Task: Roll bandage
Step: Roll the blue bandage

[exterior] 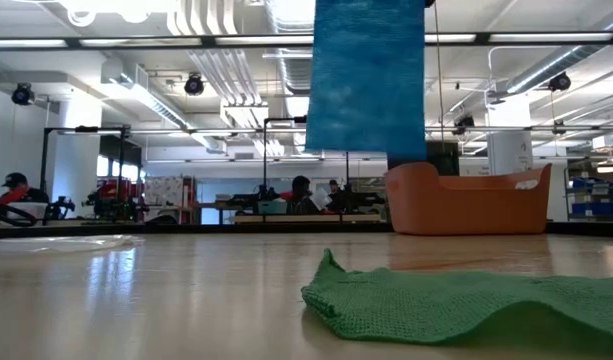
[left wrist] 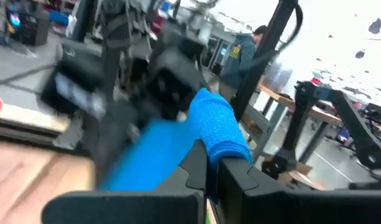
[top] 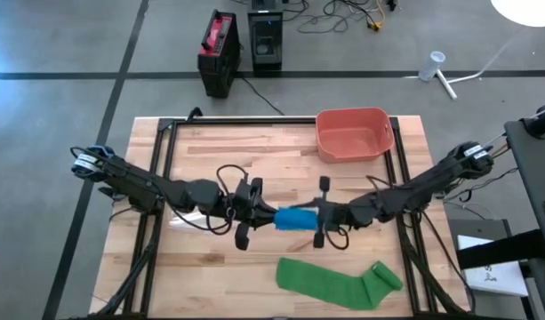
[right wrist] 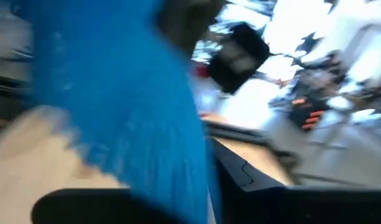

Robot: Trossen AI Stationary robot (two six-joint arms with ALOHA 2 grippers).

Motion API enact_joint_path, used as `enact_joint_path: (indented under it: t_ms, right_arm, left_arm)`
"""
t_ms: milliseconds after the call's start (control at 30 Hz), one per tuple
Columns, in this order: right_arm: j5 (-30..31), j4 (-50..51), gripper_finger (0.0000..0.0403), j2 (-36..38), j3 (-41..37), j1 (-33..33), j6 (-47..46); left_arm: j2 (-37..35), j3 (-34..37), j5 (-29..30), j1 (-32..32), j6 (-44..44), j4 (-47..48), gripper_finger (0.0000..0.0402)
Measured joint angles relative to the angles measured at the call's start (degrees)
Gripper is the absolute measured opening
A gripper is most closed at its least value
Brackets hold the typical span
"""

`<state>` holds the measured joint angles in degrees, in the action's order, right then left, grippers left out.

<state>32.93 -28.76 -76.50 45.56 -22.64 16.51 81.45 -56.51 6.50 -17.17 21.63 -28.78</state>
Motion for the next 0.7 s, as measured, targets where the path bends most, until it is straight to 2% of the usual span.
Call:
enact_joint_path:
  t_ms: [133,300,533,700]
  right_arm:
    - [5.2,-0.3,0.0002,4.5,0.0,0.1,10.4]
    - [5.2,-0.3,0.0001,10.4,0.0,0.5,17.8]
    - [-0.7,0.2,0.0001,14.8,-0.1,1.6,18.4]
    - [-1.0,0.9,0.0000,13.2,2.0,2.3,19.9]
  left_arm:
    - [0.0,0.0,-1.9,-0.9,0.3,2.3,0.0002]
    - [0.0,0.2,-2.6,-1.9,-0.7,6.5,0.0002]
    - [3.5,0.3,-3.0,-2.0,-6.7,5.8,0.0002]
    - [7.0,0.3,-3.1,-1.9,-8.6,3.0,0.0002]
